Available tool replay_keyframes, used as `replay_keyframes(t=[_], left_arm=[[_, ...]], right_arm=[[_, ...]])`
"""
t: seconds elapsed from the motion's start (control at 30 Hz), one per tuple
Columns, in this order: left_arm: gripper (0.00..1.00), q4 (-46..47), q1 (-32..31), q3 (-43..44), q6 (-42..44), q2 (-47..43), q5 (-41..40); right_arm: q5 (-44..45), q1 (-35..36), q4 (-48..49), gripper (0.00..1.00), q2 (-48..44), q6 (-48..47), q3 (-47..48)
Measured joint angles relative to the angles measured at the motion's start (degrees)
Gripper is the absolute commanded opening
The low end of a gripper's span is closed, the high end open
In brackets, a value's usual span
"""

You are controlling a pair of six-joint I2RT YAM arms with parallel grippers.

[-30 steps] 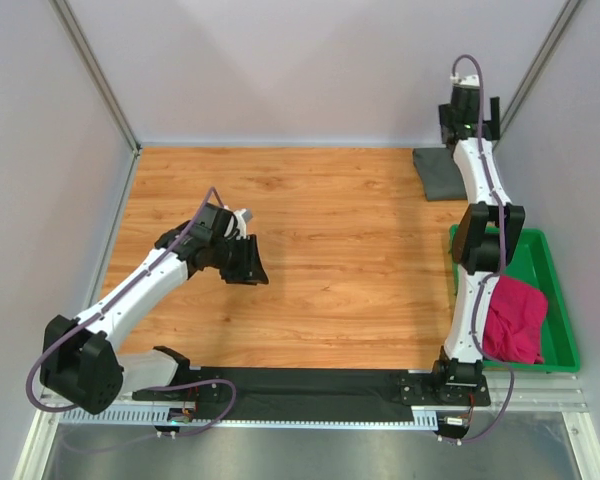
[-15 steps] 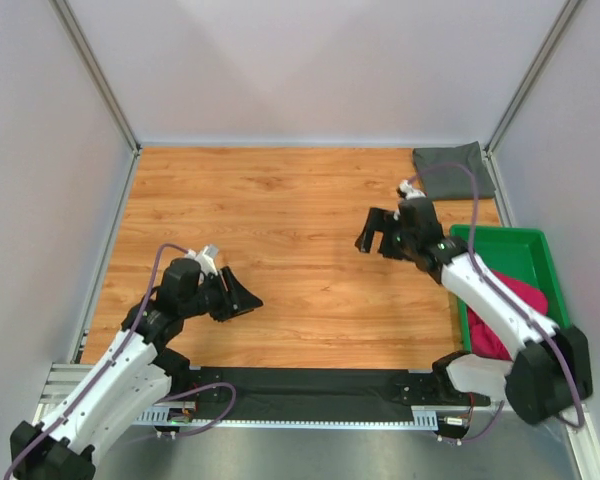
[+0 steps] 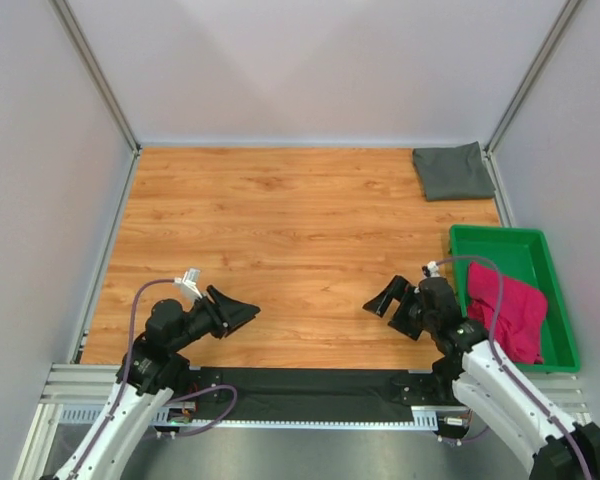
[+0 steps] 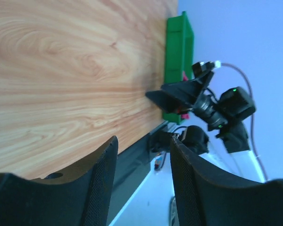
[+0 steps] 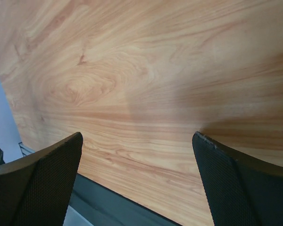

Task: Fold and stack the t-shirts
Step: Reset both grippers

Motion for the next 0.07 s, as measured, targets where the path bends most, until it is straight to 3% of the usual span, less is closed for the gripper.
replay_keyframes(t=[0.07], left_arm=[[0.57,0.48,0.00,-0.15,-1.20,-0.98,0.09]], right_arm=[[-0.04,0.00,-0.13,1.00,-5.62,1.18,-1.90]])
